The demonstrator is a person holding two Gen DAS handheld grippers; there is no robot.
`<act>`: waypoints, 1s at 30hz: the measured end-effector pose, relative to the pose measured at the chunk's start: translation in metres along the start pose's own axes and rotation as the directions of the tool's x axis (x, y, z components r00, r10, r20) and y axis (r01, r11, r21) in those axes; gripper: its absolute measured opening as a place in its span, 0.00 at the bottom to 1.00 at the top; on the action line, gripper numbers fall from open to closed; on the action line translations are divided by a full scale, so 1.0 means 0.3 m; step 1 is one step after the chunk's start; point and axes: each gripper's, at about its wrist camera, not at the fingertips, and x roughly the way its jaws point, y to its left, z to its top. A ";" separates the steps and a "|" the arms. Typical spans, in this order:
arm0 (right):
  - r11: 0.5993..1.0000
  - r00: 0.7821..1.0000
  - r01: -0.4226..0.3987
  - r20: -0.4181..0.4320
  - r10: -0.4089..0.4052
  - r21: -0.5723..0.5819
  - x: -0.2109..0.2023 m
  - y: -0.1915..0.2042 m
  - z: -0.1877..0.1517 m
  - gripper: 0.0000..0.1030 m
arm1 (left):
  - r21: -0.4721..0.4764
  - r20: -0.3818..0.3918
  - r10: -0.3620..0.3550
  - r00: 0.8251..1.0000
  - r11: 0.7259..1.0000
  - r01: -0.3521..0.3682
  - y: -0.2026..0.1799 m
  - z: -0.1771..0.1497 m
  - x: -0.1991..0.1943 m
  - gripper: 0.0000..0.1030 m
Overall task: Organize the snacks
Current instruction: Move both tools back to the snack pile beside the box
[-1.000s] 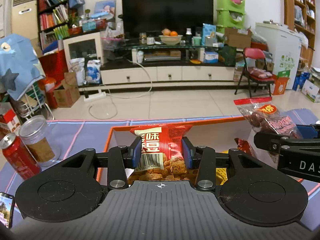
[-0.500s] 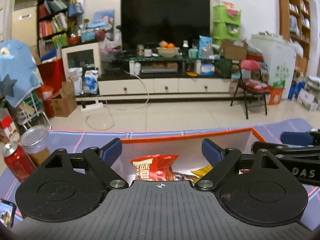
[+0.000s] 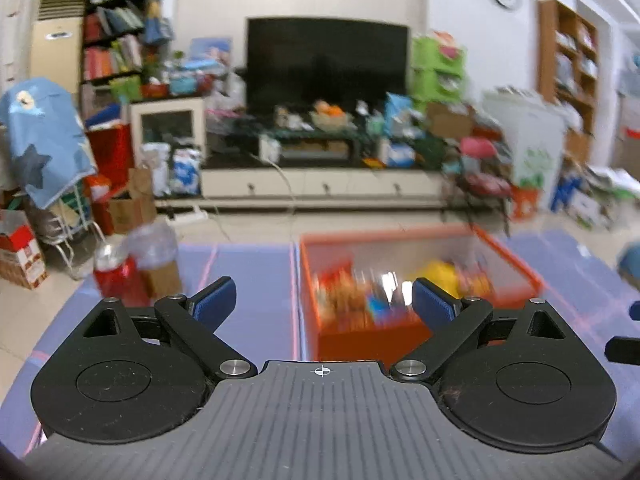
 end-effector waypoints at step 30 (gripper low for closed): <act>0.998 0.973 -0.046 -0.228 0.037 -0.038 -0.027 0.180 -0.317 0.90 | 0.275 -0.488 -0.273 0.829 0.853 0.443 -0.095 -0.483 0.001 0.46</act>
